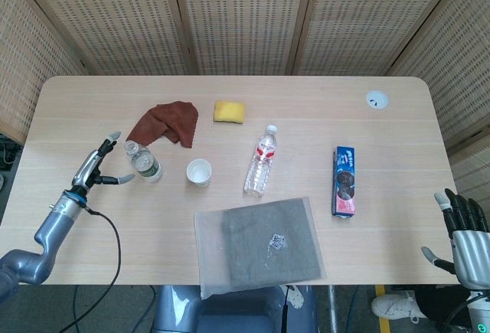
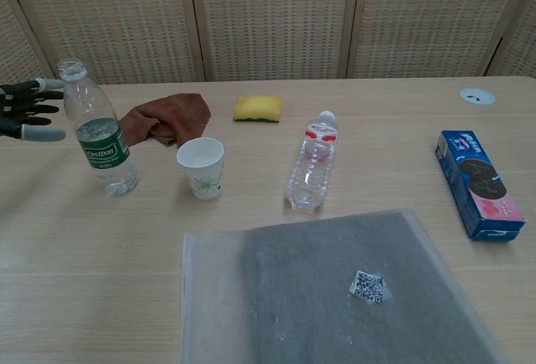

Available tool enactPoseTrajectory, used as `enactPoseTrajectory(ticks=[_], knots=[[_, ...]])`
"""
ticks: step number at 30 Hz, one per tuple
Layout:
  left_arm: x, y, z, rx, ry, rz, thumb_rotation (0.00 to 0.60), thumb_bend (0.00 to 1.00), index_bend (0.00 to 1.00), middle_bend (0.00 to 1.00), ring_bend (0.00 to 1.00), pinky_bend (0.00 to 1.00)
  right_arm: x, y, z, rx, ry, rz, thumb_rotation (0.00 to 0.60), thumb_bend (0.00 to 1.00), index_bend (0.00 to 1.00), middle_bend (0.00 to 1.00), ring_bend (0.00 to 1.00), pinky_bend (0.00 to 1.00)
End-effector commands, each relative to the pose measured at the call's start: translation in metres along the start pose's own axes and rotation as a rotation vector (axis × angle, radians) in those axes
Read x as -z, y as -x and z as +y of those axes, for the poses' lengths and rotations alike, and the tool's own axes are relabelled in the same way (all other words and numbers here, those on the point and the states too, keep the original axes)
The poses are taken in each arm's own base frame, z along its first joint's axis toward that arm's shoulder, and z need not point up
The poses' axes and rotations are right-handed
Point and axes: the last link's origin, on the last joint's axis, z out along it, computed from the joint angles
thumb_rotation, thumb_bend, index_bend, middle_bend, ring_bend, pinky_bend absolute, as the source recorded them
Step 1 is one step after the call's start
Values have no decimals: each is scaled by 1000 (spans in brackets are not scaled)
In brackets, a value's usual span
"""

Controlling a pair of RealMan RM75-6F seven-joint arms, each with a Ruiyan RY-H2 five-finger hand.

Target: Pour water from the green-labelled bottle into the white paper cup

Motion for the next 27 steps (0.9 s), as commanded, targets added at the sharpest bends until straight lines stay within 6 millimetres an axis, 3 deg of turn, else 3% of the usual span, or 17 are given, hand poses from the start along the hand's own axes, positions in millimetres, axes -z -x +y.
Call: enactPoseTrajectory(ticks=[1, 7, 11, 15, 17, 22, 27], knots=[[25, -22, 4, -116, 7, -7, 600, 159, 0, 0, 0, 0, 1, -1, -1, -2, -4, 2, 600, 0, 22, 0, 0, 0], [72, -66, 2, -397, -21, 89, 600, 106, 0, 0, 0, 0, 4, -5, -1, -12, -4, 11, 600, 0, 22, 0, 0, 0], [107, -80, 3, -487, -23, 220, 600, 106, 0, 0, 0, 0, 4, -7, 1, -22, 0, 19, 600, 0, 22, 0, 0, 0], [160, -72, 7, -632, -36, 382, 600, 107, 0, 0, 0, 0, 4, -9, 3, -32, 4, 23, 600, 0, 22, 0, 0, 0], [177, -61, 11, -669, -45, 428, 600, 107, 0, 0, 0, 0, 4, -10, 5, -36, 6, 23, 600, 0, 22, 0, 0, 0], [204, -44, 14, -723, -88, 442, 600, 109, 0, 0, 0, 0, 4, -11, 9, -44, 19, 22, 600, 0, 22, 0, 0, 0], [213, -42, 15, -765, -106, 423, 600, 116, 0, 0, 0, 0, 4, -12, 10, -51, 23, 18, 600, 0, 22, 0, 0, 0]])
